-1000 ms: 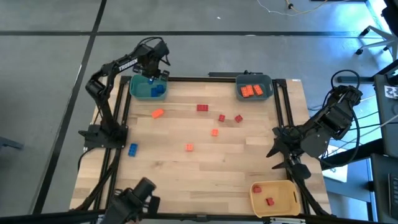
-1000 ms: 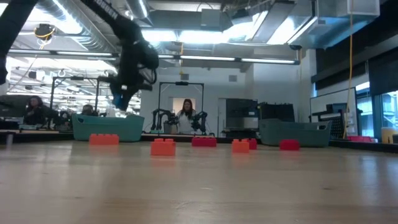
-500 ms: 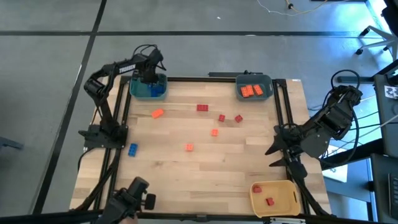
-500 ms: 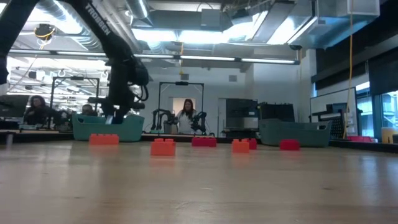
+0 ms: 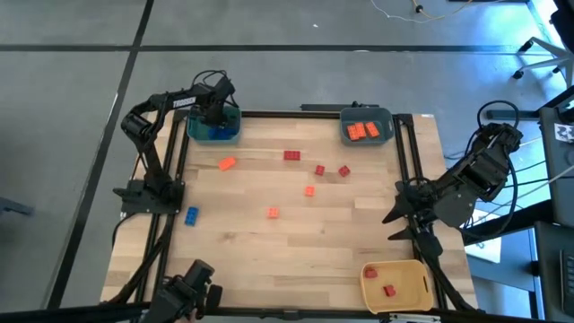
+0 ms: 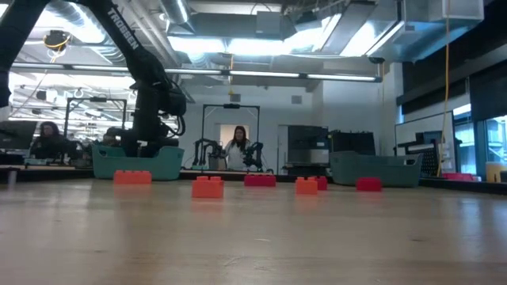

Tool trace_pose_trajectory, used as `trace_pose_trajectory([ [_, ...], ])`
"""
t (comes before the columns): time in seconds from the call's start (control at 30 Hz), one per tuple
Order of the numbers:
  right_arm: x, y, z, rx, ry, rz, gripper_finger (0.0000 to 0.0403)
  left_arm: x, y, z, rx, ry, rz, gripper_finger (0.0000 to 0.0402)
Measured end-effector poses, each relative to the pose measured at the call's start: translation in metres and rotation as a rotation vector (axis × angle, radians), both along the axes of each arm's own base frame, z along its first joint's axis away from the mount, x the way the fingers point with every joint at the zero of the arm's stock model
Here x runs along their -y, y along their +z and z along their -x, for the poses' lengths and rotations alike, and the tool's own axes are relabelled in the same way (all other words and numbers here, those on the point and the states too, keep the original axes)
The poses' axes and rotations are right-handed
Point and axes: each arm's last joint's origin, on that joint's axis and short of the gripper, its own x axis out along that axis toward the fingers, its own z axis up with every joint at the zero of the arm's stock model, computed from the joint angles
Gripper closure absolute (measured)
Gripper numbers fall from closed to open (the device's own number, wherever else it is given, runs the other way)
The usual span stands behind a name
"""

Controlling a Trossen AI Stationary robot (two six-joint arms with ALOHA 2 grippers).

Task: Sort & place blocks by color
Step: Put the blue game piece into the green bin, then put the red game piece into the yellow bin

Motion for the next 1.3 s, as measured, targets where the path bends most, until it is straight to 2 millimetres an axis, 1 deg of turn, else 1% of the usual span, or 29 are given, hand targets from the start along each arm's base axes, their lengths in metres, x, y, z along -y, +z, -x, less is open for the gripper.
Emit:
trace_pose_trajectory([
  [0.2, 0.000, 0.000, 0.000, 0.000, 0.000, 0.000, 0.0185, 0.003, 0.000, -0.004, -0.006, -0.015, 0.008, 0.0255],
  [0.3, 0.001, 0.000, 0.000, 0.012, -0.015, 0.012, 0.0185, 0.008, 0.008, -0.008, -0.007, -0.033, -0.019, 0.0253],
  [0.37, 0.001, 0.000, -0.001, 0.018, -0.022, 0.020, 0.0185, 0.012, 0.018, -0.009, -0.020, -0.040, -0.064, 0.0252],
  [0.43, 0.001, 0.000, -0.001, 0.019, -0.024, 0.021, 0.0185, 0.016, 0.032, -0.010, -0.033, -0.046, -0.127, 0.0252],
  [0.53, 0.001, 0.000, -0.001, 0.019, -0.023, 0.021, 0.0185, 0.026, 0.057, -0.009, -0.025, -0.072, -0.213, 0.0253],
  [0.63, 0.001, 0.000, -0.001, 0.023, -0.030, 0.025, 0.0185, 0.040, 0.083, -0.009, 0.033, -0.119, -0.281, 0.0251],
  [0.8, 0.001, 0.001, -0.001, 0.030, -0.031, 0.022, 0.0185, 0.077, 0.124, -0.017, 0.223, -0.252, -0.343, 0.0252],
  [0.97, 0.001, 0.001, -0.002, 0.050, -0.001, 0.055, 0.0185, 0.124, 0.153, -0.032, 0.370, -0.431, -0.385, 0.0251],
  [1.13, 0.002, 0.001, -0.004, 0.065, 0.013, 0.084, 0.0185, 0.177, 0.164, -0.051, 0.468, -0.639, -0.349, 0.0252],
  [1.2, 0.003, -0.001, -0.007, 0.050, -0.019, 0.072, 0.0185, 0.198, 0.166, -0.058, 0.510, -0.689, -0.323, 0.0251],
  [1.3, 0.002, -0.008, -0.015, 0.005, -0.083, 0.062, 0.0185, 0.228, 0.166, -0.069, 0.564, -0.764, -0.277, 0.0250],
])
